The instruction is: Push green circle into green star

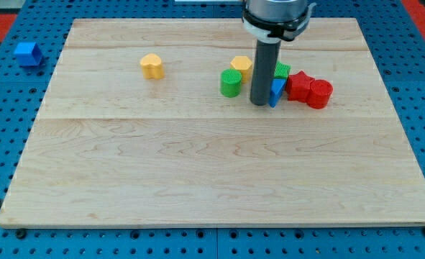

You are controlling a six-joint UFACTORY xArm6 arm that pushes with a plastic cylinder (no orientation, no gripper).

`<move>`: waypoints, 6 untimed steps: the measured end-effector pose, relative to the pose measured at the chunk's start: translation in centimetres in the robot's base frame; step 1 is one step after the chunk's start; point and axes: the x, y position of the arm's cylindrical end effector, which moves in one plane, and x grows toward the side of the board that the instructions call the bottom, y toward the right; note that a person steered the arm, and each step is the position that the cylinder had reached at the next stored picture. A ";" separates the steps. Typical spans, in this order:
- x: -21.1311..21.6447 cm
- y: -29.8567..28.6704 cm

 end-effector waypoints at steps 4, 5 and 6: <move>-3.3 -0.7; -2.8 -6.8; -3.3 -16.5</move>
